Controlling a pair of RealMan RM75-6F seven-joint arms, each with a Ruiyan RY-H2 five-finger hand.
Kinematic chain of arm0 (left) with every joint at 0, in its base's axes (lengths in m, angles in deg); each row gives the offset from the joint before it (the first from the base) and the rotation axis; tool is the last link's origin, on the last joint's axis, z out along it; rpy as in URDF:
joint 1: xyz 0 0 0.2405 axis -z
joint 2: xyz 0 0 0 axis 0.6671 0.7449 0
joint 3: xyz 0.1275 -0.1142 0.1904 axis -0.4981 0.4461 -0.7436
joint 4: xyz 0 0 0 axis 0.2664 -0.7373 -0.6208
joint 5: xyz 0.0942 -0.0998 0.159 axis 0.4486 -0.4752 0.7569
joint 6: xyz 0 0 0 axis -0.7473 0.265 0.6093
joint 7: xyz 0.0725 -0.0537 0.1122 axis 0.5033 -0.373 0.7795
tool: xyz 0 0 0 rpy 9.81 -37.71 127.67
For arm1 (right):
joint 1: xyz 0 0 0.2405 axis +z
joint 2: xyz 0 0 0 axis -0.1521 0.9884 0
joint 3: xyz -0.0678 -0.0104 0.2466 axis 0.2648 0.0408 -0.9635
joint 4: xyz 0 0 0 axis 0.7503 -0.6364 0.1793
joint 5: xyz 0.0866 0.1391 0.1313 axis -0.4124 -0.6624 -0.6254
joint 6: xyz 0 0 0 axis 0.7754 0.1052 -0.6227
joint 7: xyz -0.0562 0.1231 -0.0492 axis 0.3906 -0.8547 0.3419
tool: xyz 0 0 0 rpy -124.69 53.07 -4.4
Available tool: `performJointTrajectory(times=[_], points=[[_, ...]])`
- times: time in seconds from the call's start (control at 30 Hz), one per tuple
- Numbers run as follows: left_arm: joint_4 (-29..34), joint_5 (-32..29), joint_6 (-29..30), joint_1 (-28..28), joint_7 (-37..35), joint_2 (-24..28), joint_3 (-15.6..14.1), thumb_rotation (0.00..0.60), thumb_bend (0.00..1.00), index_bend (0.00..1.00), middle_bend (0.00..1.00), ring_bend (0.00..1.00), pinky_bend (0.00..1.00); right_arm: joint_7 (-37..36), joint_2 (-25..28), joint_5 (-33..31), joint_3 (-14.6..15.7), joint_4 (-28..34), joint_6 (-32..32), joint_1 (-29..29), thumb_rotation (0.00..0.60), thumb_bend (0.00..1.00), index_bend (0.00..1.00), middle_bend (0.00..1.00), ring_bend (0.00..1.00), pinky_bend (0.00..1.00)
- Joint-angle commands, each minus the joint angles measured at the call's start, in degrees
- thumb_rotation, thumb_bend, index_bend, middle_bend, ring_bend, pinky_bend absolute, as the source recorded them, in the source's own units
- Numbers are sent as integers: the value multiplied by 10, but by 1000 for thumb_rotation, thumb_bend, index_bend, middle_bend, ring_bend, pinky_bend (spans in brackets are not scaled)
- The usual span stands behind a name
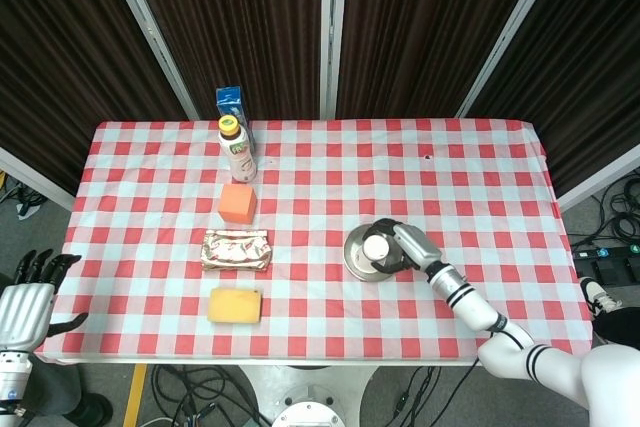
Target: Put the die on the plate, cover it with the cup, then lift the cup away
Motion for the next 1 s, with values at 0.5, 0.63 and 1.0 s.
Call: performJointTrajectory(times=[0.5,0.63,1.0], points=[[-6,1,2,-1,-6,-3,0,600,0,176,170,71,28,-6,-25,6,12,-45,-21,12,600,266,532,357,166,185],[-5,1,3,-2,-6,-2,0,600,0,177,170,71,28,-10,-42,-11,-2,-68,-14,17,600,270,532,357,166,185],[-5,3,3,-1,-5,-2,2,600,0,176,170,71,28,-28,-5,36,39,-22,-40,20,600,280,532,363,165,173]])
